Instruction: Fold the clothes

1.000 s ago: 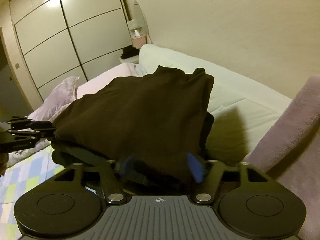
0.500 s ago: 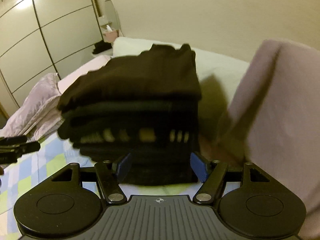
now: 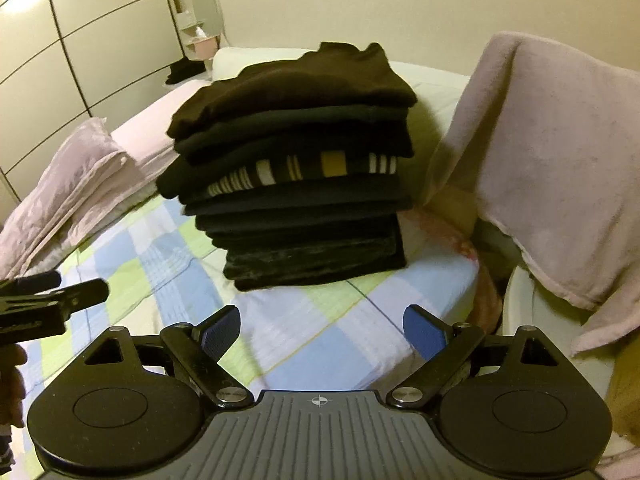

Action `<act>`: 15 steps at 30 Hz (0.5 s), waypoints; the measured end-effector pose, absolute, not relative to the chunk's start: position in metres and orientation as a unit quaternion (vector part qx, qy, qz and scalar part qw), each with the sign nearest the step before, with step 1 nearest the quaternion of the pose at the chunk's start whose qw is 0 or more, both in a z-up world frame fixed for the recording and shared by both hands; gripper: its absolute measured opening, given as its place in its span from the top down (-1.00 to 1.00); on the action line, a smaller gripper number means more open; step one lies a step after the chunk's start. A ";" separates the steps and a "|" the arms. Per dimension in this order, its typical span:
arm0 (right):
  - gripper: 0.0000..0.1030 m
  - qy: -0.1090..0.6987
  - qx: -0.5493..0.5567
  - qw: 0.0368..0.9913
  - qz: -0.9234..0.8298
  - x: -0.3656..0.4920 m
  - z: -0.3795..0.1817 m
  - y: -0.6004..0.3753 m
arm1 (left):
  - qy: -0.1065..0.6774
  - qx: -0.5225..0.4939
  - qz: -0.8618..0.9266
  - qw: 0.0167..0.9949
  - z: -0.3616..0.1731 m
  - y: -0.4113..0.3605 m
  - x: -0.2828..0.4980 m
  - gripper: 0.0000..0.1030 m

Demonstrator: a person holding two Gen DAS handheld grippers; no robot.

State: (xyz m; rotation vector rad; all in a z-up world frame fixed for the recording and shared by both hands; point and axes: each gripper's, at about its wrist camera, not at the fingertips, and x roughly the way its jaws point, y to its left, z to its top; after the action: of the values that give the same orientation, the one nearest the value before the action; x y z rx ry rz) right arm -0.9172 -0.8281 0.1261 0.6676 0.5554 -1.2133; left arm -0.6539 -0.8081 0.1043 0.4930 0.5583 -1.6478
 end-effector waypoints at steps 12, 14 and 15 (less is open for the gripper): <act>-0.77 0.240 0.278 0.757 -0.541 -0.932 0.134 -0.845 | 0.253 0.224 -0.692 0.638 0.114 -0.819 -0.687 -0.95; -0.77 0.242 0.281 0.758 -0.536 -0.937 0.134 -0.845 | 0.260 0.225 -0.687 0.641 0.116 -0.819 -0.693 -0.95; -0.77 0.244 0.280 0.760 -0.534 -0.939 0.134 -0.845 | 0.263 0.225 -0.684 0.642 0.117 -0.819 -0.696 -0.95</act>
State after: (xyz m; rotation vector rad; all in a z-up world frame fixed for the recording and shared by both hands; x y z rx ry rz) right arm -0.9388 -0.8453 0.1335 0.6094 0.5305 -1.1619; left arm -0.6960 -0.8191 0.1173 0.5120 0.6004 -1.5587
